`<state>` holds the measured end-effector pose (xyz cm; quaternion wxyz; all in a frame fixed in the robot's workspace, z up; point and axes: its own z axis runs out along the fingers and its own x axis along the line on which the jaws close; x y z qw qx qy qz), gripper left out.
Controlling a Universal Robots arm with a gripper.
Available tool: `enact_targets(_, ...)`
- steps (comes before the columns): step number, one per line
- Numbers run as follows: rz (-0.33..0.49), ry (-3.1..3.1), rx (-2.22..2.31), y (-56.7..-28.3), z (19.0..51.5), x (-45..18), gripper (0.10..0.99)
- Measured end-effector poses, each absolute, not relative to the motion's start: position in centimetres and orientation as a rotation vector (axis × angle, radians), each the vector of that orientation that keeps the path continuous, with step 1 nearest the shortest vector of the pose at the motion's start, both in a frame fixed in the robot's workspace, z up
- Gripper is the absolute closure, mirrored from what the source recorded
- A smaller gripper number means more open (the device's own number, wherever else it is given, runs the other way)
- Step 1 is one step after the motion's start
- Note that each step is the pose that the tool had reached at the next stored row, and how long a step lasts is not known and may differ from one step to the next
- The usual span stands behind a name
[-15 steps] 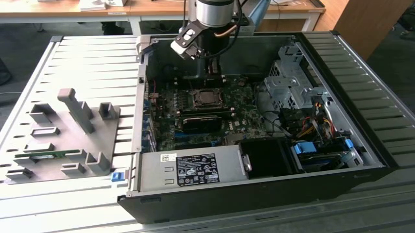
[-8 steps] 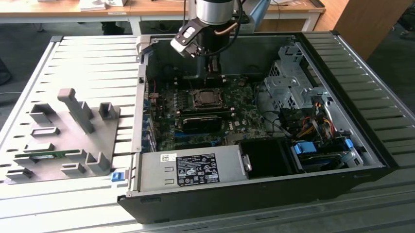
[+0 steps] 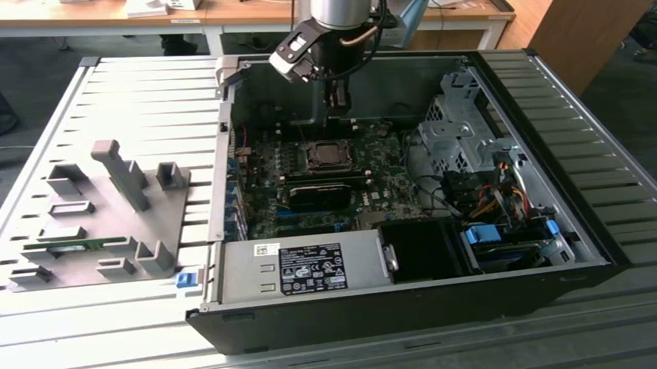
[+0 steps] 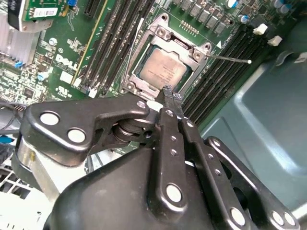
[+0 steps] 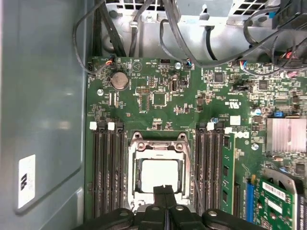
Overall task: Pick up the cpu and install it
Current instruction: 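Install the first cpu locking lever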
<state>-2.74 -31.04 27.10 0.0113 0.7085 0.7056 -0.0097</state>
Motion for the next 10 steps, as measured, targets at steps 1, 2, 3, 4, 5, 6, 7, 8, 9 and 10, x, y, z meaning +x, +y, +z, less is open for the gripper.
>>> enact_targets(1, -0.031, 2.201, 2.210, -31.0, 27.3, -2.7, 0.980)
enact_targets(2, -0.032, 2.202, 2.210, -31.0, 27.6, -2.7, 0.980)
enact_targets(3, -0.032, 2.202, 2.211, -31.0, 27.8, -2.7, 0.980)
enact_targets(4, -0.033, 2.202, 2.211, -31.0, 28.0, -2.7, 0.980)
enact_targets(5, -0.033, 2.202, 2.211, -31.0, 28.2, -2.7, 0.980)
enact_targets(6, -0.033, 2.202, 2.211, -31.0, 28.6, -2.7, 0.980)
enact_targets(7, -0.034, 2.202, 2.211, -31.0, 28.9, -2.7, 0.980)
enact_targets(8, -0.034, 2.203, 2.212, -31.0, 29.2, -2.7, 0.980)
enact_targets(9, -0.035, 2.203, 2.212, -31.0, 29.3, -2.7, 0.980)
enact_targets(10, -0.034, 2.203, 2.212, -31.0, 29.3, -2.7, 0.980)
